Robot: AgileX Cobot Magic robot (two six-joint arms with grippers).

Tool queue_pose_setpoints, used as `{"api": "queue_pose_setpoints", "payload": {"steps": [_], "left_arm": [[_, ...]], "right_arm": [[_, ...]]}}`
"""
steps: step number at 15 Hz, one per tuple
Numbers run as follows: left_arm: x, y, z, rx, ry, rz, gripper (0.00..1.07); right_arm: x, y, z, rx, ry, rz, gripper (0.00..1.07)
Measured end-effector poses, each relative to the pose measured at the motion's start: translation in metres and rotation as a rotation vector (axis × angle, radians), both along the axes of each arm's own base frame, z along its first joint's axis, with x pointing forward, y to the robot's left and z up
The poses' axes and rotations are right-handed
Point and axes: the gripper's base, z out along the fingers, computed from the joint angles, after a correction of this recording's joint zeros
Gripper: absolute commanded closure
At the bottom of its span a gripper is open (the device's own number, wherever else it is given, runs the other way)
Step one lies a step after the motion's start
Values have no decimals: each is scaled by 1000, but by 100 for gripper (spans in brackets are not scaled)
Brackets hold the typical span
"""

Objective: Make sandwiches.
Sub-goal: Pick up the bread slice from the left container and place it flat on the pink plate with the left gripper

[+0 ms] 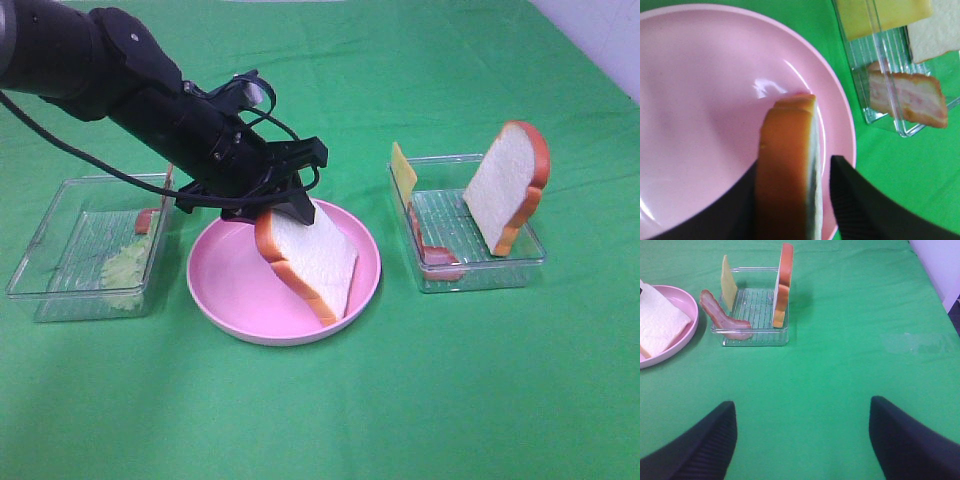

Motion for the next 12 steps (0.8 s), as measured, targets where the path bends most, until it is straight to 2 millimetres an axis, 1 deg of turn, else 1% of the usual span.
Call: {"api": "queue_pose_setpoints", "payload": {"steps": [1, 4, 5, 7, 9, 12], "left_arm": [[-1, 1, -1, 15, 8, -6, 37], [-2, 4, -2, 60, 11, -31, 37], [-2, 5, 1, 104, 33, -61, 37], [0, 8, 13, 176, 69, -77, 37], [6, 11, 33, 264, 68, -100, 37], [10, 17, 54, 356, 83, -103, 37]], "right_arm": [[0, 0, 0, 0, 0, 0, 37], [0, 0, 0, 0, 0, 0, 37], [0, 0, 0, 0, 0, 0, 37], [0, 0, 0, 0, 0, 0, 37], [0, 0, 0, 0, 0, 0, 37], [0, 0, 0, 0, 0, 0, 37]]}}
